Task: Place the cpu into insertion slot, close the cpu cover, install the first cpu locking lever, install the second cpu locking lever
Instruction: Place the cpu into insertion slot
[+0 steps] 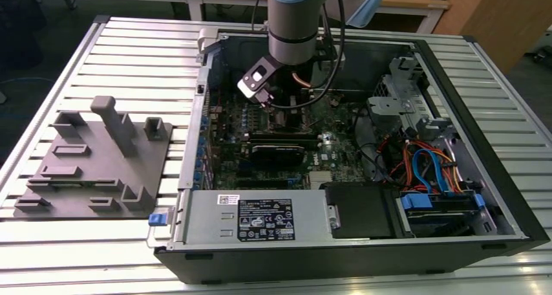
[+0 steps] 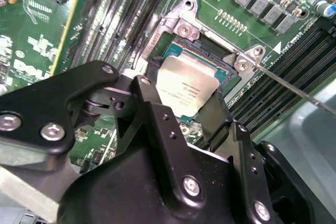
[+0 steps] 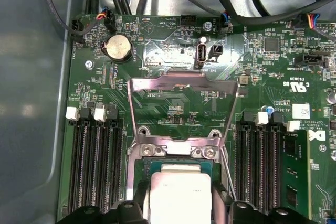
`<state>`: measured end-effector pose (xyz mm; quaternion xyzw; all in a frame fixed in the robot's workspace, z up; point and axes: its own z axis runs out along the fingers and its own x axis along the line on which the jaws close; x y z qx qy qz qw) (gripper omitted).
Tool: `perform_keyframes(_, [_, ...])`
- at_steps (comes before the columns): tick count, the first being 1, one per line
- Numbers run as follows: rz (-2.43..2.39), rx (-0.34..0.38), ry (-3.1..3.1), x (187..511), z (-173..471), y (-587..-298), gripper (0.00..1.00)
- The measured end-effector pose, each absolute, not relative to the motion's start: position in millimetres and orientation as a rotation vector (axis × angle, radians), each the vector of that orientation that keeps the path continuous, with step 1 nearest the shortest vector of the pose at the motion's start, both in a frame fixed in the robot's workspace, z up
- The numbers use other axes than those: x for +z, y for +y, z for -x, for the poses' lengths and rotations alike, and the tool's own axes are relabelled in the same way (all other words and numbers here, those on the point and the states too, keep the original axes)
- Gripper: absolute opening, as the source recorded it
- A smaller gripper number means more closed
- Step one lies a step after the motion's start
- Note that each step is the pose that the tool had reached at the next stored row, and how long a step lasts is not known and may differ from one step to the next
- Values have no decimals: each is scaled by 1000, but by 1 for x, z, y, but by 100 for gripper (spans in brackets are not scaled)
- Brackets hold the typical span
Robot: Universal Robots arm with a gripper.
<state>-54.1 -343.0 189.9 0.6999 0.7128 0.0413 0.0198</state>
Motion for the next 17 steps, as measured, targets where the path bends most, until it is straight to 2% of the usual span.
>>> perform_keyframes(1, [-2171, 128, 2212, 190, 54, -343, 55])
perform_keyframes(2, [-2171, 127, 2212, 190, 54, -343, 61])
perform_keyframes(17, [-2175, 134, 2214, 192, 54, -341, 61])
